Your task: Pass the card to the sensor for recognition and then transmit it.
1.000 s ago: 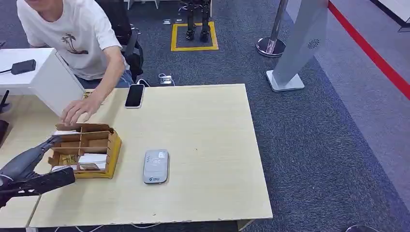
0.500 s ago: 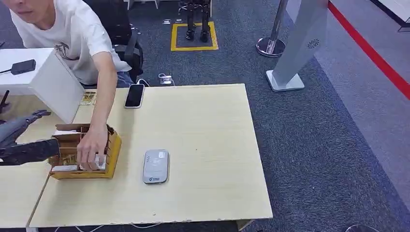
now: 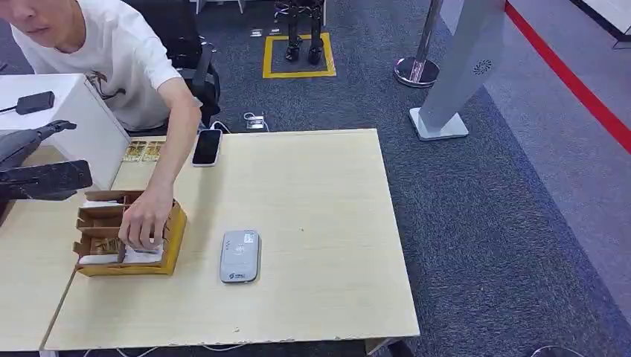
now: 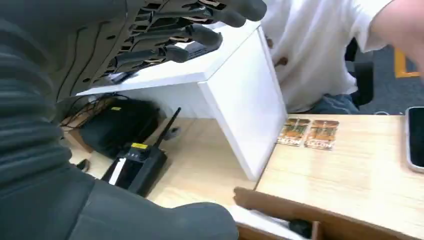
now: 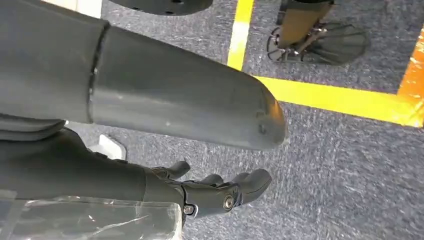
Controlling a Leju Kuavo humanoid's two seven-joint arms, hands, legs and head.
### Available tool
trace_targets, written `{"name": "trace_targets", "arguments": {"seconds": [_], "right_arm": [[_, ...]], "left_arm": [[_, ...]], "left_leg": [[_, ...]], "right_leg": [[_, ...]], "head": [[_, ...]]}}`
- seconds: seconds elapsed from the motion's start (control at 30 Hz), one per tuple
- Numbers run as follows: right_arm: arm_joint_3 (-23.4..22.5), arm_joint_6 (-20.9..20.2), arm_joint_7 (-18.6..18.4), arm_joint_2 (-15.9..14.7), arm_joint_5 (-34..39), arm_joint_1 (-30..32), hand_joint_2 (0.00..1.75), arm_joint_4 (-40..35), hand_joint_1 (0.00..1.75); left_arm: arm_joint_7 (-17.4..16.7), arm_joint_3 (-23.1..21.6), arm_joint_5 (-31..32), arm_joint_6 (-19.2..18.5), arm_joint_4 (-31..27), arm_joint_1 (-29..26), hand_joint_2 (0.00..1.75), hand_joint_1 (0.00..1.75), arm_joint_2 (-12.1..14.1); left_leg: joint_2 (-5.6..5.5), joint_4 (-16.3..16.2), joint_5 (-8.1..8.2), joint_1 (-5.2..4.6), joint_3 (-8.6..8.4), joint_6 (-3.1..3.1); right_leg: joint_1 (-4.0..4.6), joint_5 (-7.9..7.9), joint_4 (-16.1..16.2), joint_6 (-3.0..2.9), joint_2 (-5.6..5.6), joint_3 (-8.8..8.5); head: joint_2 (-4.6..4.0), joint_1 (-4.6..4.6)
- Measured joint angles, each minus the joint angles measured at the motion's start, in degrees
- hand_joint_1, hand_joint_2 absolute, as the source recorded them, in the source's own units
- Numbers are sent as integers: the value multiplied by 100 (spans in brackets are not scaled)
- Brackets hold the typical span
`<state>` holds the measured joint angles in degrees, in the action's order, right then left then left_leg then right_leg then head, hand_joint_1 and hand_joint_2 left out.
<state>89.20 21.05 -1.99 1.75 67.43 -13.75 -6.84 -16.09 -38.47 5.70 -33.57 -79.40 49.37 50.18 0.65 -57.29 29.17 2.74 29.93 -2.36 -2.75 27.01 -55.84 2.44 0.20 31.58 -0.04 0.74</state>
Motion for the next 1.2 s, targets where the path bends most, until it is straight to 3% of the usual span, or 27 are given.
{"name": "trace_targets", "arguments": {"seconds": [0.23,0.53,0.63,0.8,1.03,1.2], "right_arm": [[0,114,107,-37,149,39,0,9,0],[-4,184,184,-87,245,94,0,11,0],[-7,186,201,-111,271,150,0,11,0],[-7,194,186,-138,302,219,0,24,0],[-39,199,249,-175,470,427,0,48,0],[-59,199,295,-177,529,462,0,50,0]], "left_arm": [[-15,-526,-234,85,175,402,175,0,-155],[-26,-859,-302,164,299,602,175,0,-256],[26,-937,-350,418,391,586,175,0,-304],[85,-1060,-352,518,479,546,175,0,-323],[194,-1086,-365,920,502,164,175,0,-133],[251,-1084,-138,894,789,190,175,0,-308]], "left_leg": [[2,0,0,0,0,0],[2,0,0,0,-1,0],[2,0,0,-1,0,0],[3,0,0,-1,2,0],[0,1,0,0,5,0],[8,0,0,-2,5,0]], "right_leg": [[0,0,0,0,2,1],[0,0,0,0,2,1],[0,0,0,0,3,1],[-1,0,0,0,3,1],[1,1,0,0,-1,9],[-1,-5,0,1,5,7]], "head": [[0,0],[0,-2],[0,-2],[0,2],[0,0],[0,0]]}}
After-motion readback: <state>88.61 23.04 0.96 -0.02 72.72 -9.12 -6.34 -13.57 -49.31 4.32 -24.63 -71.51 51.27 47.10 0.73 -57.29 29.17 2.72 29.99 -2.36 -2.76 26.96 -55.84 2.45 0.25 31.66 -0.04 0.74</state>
